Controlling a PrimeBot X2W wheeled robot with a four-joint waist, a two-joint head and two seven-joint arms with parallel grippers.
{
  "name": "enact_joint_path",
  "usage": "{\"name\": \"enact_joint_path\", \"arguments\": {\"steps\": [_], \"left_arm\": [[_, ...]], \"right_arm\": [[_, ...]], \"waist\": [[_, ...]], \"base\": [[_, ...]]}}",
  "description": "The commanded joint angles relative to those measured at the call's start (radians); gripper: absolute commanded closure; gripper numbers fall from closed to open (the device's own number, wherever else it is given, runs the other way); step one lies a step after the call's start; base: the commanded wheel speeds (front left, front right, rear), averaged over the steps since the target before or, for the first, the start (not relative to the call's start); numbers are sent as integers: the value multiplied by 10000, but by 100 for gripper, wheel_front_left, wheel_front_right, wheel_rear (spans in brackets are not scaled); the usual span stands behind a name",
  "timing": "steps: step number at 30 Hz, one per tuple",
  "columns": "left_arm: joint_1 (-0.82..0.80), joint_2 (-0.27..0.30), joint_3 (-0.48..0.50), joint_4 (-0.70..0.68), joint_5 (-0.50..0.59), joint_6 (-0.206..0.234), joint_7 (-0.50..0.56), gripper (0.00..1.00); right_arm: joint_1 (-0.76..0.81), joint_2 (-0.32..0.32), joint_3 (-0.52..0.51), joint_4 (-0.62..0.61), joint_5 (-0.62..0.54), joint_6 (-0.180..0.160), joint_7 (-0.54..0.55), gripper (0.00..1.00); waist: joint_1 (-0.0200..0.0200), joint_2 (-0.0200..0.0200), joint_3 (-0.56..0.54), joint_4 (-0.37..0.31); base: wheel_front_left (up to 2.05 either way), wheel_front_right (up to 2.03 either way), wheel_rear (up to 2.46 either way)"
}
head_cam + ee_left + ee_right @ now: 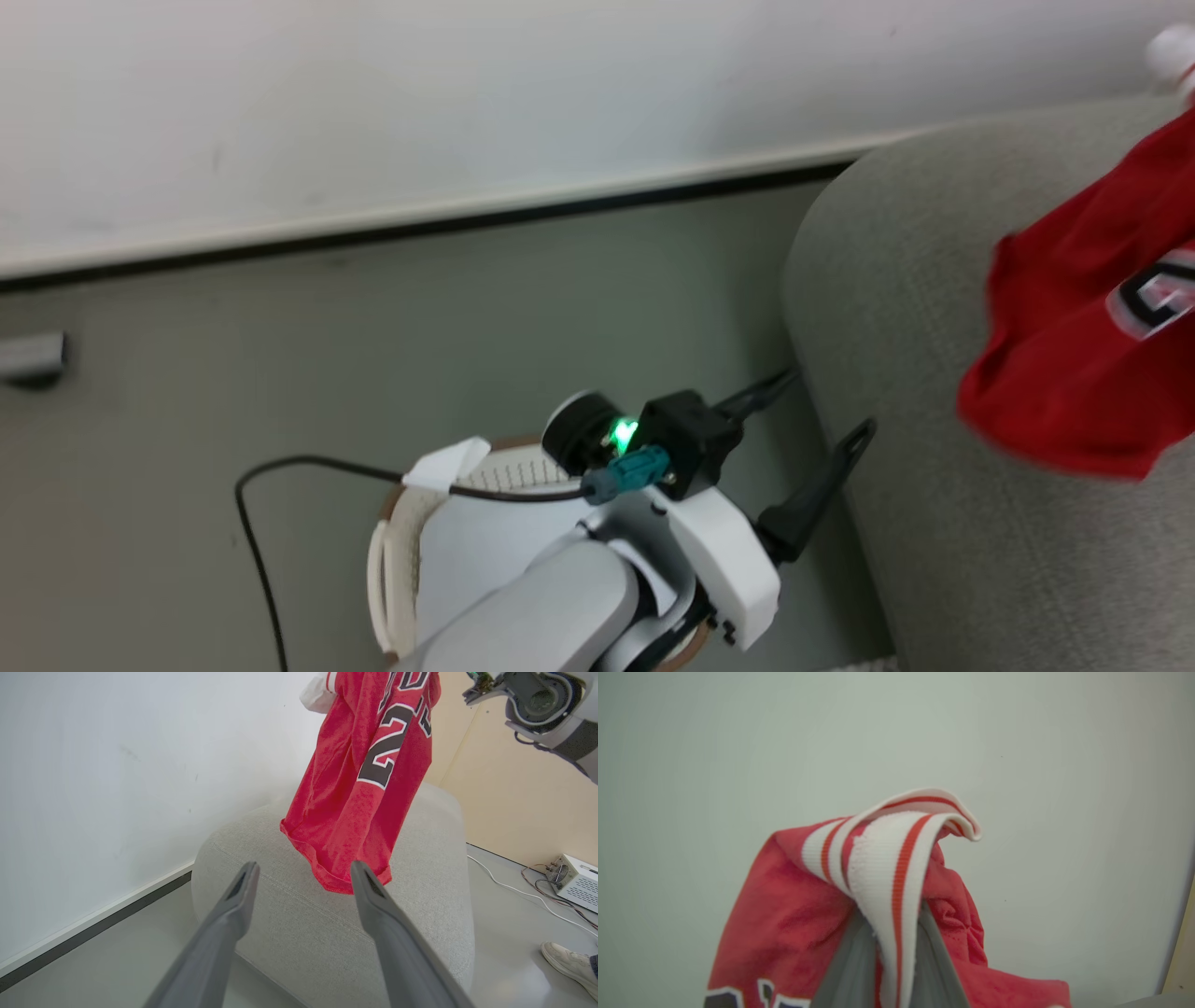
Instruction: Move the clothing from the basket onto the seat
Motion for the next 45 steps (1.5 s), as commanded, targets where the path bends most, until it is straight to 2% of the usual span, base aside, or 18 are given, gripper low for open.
{"name": "enact_joint_path", "arguments": {"steps": [1, 9, 16, 22, 24, 29, 30, 32, 33, 39, 42, 45], "left_arm": [[-404, -13, 31, -83, 244, -73, 31, 0], [-1828, -207, -97, -331, 619, -286, 59, 0], [-2426, -316, -266, -298, 685, -303, -25, 0], [-2592, -357, -388, -189, 520, -209, -215, 0], [-2602, -366, -408, -141, 445, -179, -254, 0], [-2382, -337, -383, 37, 301, -66, -330, 0], [-2330, -318, -375, 76, 254, -57, -356, 0], [-2188, -298, -371, 131, 173, -26, -423, 0], [-2128, -297, -366, 161, 111, -18, -473, 0], [-1580, -159, -271, 454, -104, 89, -822, 0], [-1201, -24, -164, 589, -272, 189, -1042, 0], [-743, 197, 9, 782, -437, 369, -1331, 0]], "right_arm": [[-611, -303, -437, 20, -26, -22, 189, 100], [-3191, -1639, -2472, 817, -554, -22, 1231, 100], [-3983, -2001, -3043, 2121, -1481, -22, 1232, 100], [-3170, -1261, -3369, 4115, -2196, -23, 476, 100], [-2802, -836, -3379, 4765, -2312, -22, 189, 100], [-2128, -81, -3426, 5627, -2354, -22, -352, 100], [-1991, 44, -3422, 5727, -2345, -22, -402, 95], [-1727, 286, -3456, 5858, -2249, -22, -450, 51], [-1608, 383, -3469, 5857, -2178, -22, -480, 2], [-422, 786, -3562, 5456, -2257, -22, -487, 0], [418, 941, -3667, 4685, -2640, -23, -490, 0], [1311, 1363, -3947, 3732, -3017, -22, -485, 0]], "waist": [[-1, -1, 1403, 580], [-1, -1, 3571, 1108], [-1, -1, 4366, 1263], [-1, -1, 4439, 1273], [-1, -1, 4386, 1262], [-1, -1, 4036, 1192], [-1, -1, 3941, 1170], [-1, -1, 3693, 1127], [-1, -1, 3558, 1111], [-1, -1, 2534, 991], [-1, -1, 1948, 956], [-1, -1, 1304, 997]], "base": [[0, 0, 0], [0, 0, 0], [0, 0, 0], [0, 0, 0], [0, 0, 0], [0, 0, 0], [0, 0, 0], [0, 0, 0], [0, 0, 0], [0, 0, 0], [0, 0, 0], [0, 0, 0]]}}
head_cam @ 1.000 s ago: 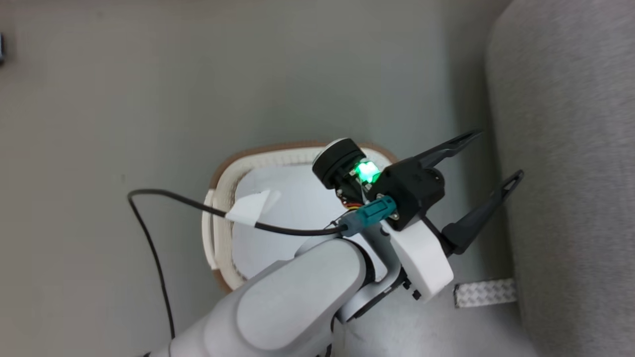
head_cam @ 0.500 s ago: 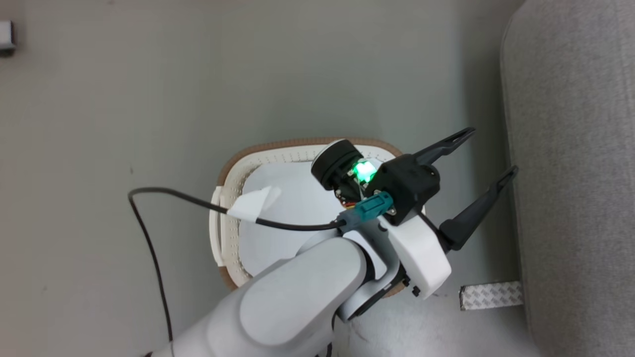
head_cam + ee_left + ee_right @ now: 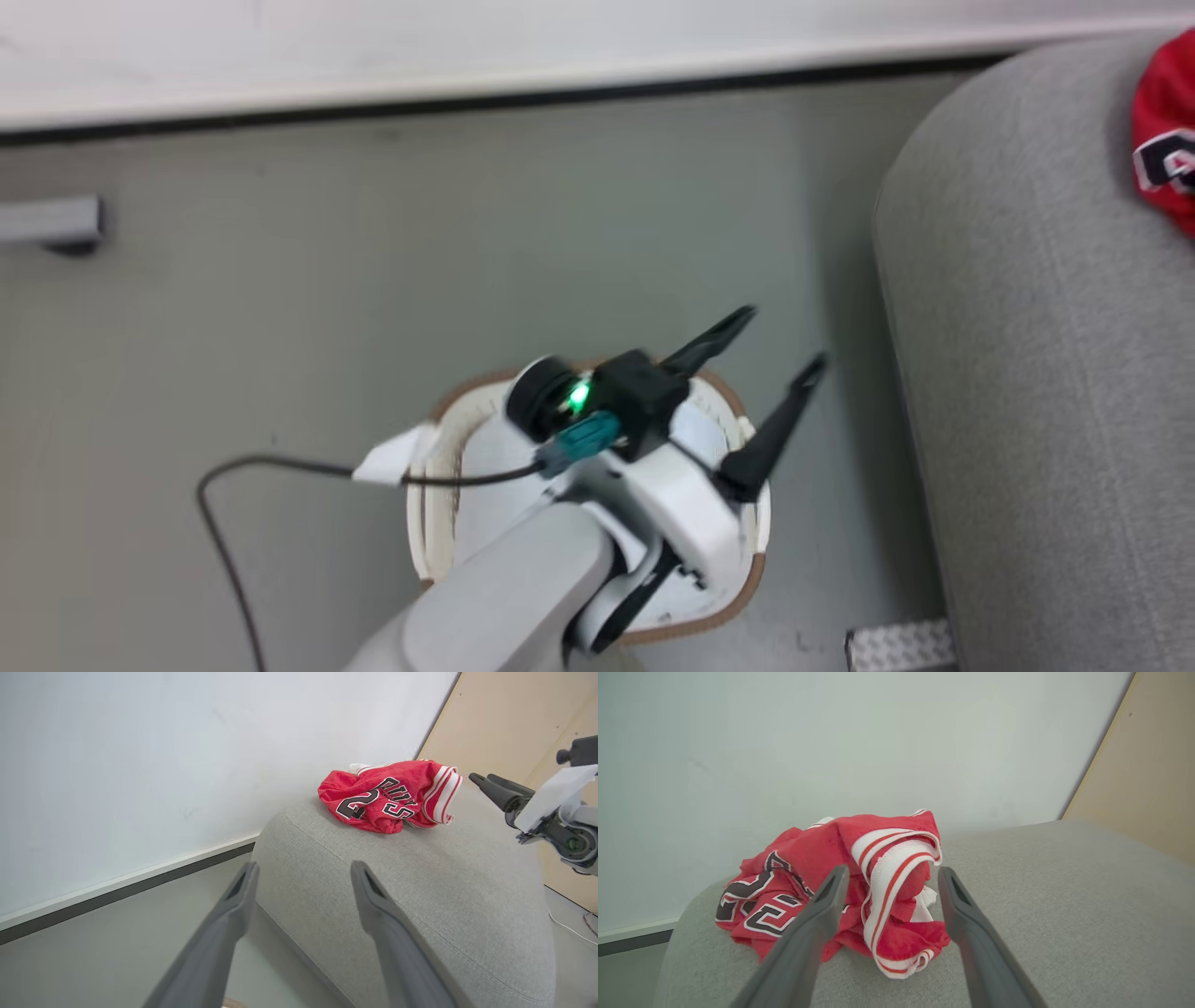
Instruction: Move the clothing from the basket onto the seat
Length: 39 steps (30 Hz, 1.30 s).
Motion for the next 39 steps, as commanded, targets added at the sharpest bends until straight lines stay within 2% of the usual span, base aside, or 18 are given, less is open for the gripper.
{"name": "enact_joint_path", "arguments": {"steps": [1, 5, 9, 17, 24, 28, 39], "left_arm": [[289, 141, 78, 59, -91, 113, -144, 0], [974, 331, 246, 446, -193, 429, -622, 0], [1690, 563, 450, 799, -281, 711, -965, 0], [3393, 945, 1299, 1167, -575, 1047, -1260, 0], [4788, 1051, 2657, 937, 8, 1302, -1246, 0], [5581, 928, 3608, 839, 481, 1242, -1248, 0], [7097, 457, 6013, 694, 2158, 569, -1250, 0]], "right_arm": [[463, 153, -97, -301, -164, -22, 6, 0], [1723, 834, -587, -1820, -718, -22, 6, 0], [2876, 1669, -606, -3131, -1280, -22, 6, 0], [4740, 3144, 760, -4631, -2219, -22, 5, 0], [5676, 3627, 2009, -5166, -2546, -23, 5, 0], [6022, 3827, 2313, -5147, -2719, -23, 5, 0], [6649, 4023, 2688, -4716, -2740, -22, 4, 0]], "waist": [[2, 0, -710, 41], [2, 0, -1588, 285], [2, 0, -2327, 450], [2, 0, -3531, 506], [2, 0, -3930, 398], [2, 0, -4045, 422], [2, 0, -4399, 771]], "base": [[0, 0, 0], [0, 0, 0], [0, 0, 0], [0, 0, 0], [0, 0, 0], [0, 0, 0], [0, 0, 0]]}}
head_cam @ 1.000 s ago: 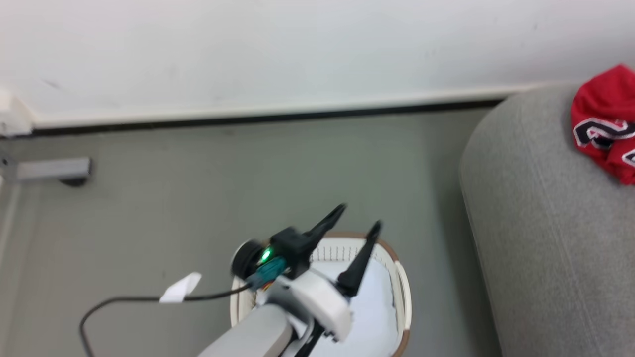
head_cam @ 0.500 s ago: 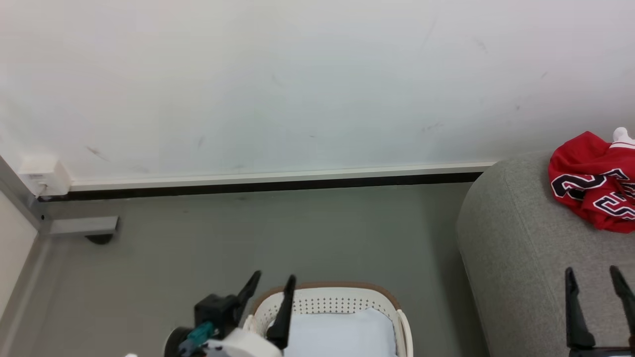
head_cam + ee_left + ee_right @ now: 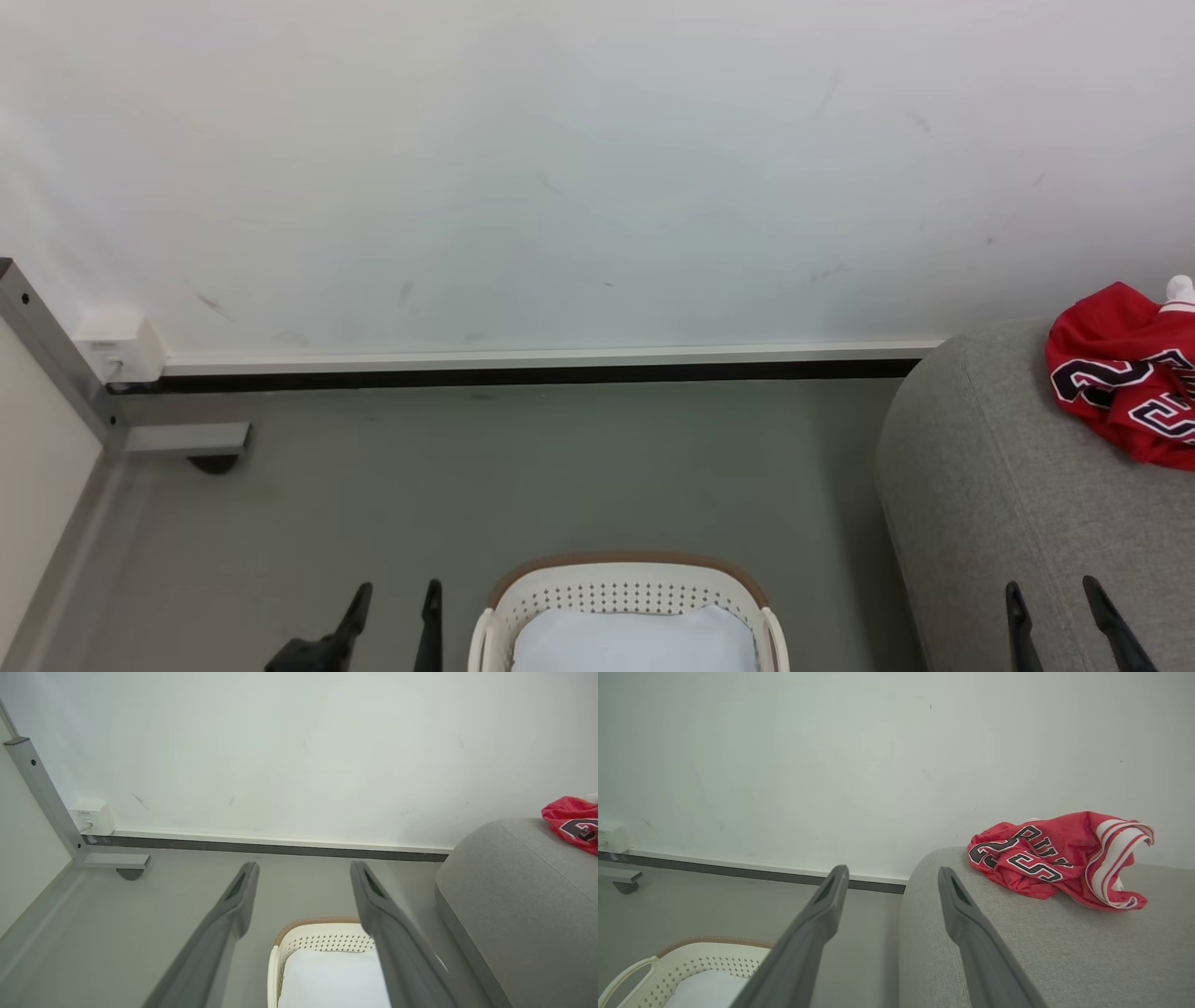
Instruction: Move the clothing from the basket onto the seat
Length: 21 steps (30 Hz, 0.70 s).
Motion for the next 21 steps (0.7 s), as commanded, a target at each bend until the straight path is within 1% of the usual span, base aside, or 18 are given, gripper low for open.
{"name": "enact_joint_path", "arguments": {"steps": [1, 10, 14, 21], "left_arm": [[174, -54, 248, -68, 263, -88, -4, 0], [404, -480, 1289, -81, 1123, -607, -5, 0], [387, -619, 1582, -33, 1384, -870, -5, 0], [337, -821, 1929, 78, 1701, -1190, -5, 0]], "right_arm": [[120, 36, 61, 124, 52, -22, 10, 0], [50, 45, 528, 635, 126, -23, 10, 0], [19, 49, 596, 745, 204, -23, 10, 0], [-95, 49, 583, 774, 306, -22, 10, 0]], "waist": [[1, 0, -32, 31], [1, 0, -121, 36], [1, 0, -131, 62], [1, 0, -117, 86]], "base": [[0, 0, 0], [0, 0, 0], [0, 0, 0], [0, 0, 0]]}}
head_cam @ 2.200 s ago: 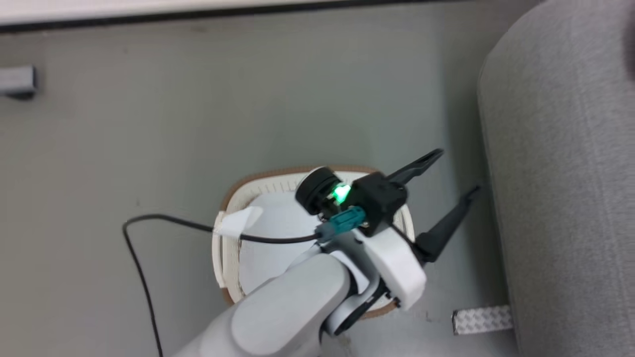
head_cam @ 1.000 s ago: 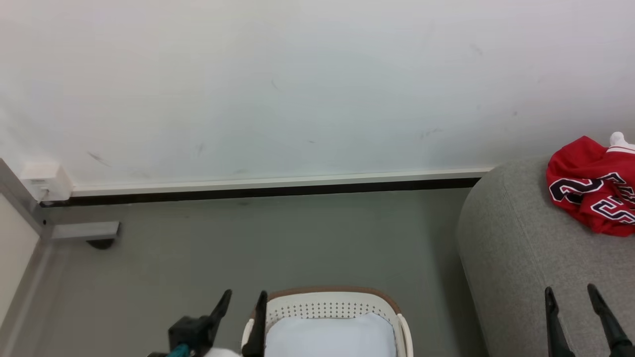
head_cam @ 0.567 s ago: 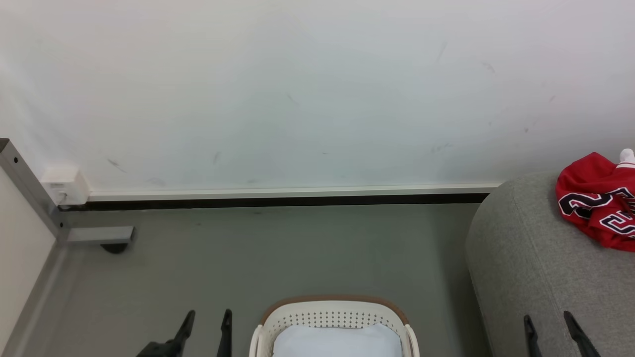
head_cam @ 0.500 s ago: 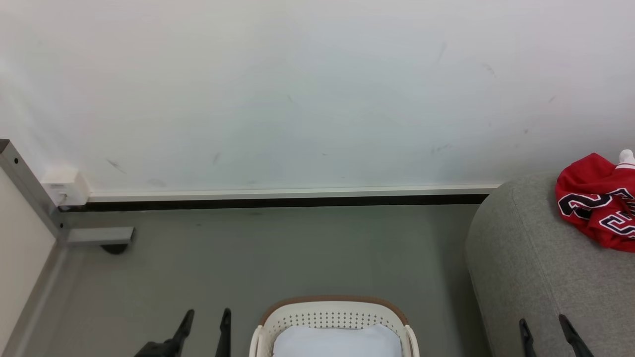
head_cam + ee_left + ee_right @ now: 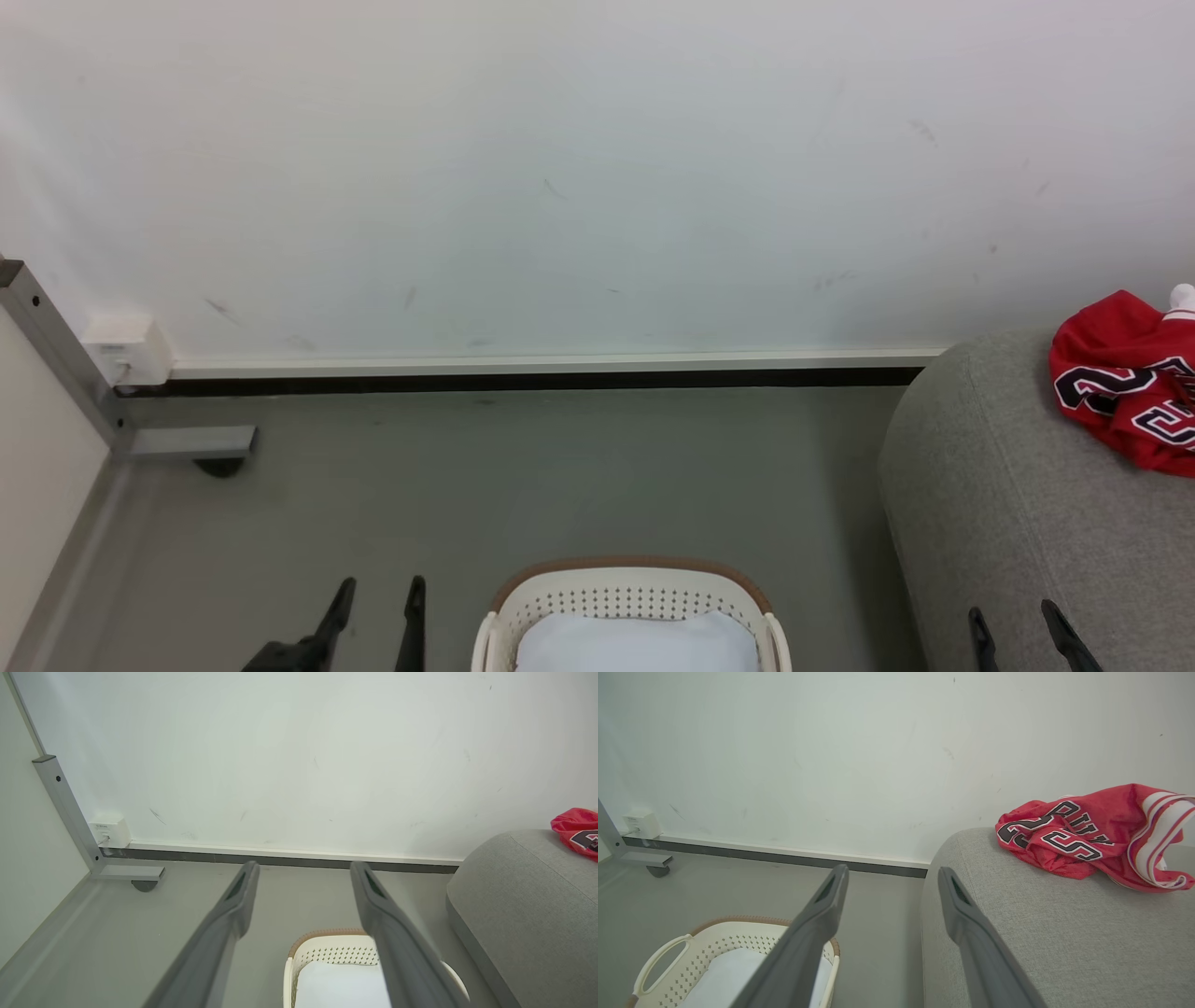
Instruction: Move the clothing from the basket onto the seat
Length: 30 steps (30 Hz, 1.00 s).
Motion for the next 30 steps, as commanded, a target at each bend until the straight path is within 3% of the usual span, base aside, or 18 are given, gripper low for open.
{"name": "enact_joint_path", "arguments": {"steps": [1, 20, 21, 24, 30], "left_arm": [[73, -17, 45, 25, 158, -23, -5, 0], [44, -143, 332, 361, 71, -346, -5, 0], [0, -173, 309, 385, 105, -356, 5, 100], [99, -199, 305, 656, 81, -354, 22, 100], [-79, -195, 563, 629, -1114, -445, 419, 100]], "right_arm": [[-68, 2, -37, 23, 46, -24, 10, 0], [-112, 4, -30, 81, 93, -24, 10, 0], [-14, 2, -7, 110, 50, 0, -1, 100], [59, 42, 4, 373, 82, 2, 22, 100], [-193, 36, -141, 401, 1361, 1, 416, 100]], "waist": [[0, 0, -4, 5], [0, 0, -23, -9], [0, 0, -21, -8], [0, 0, -19, -8], [0, 0, 9, -12]], "base": [[0, 0, 0], [0, 0, 0], [0, 0, 0], [0, 0, 0], [0, 0, 0]]}}
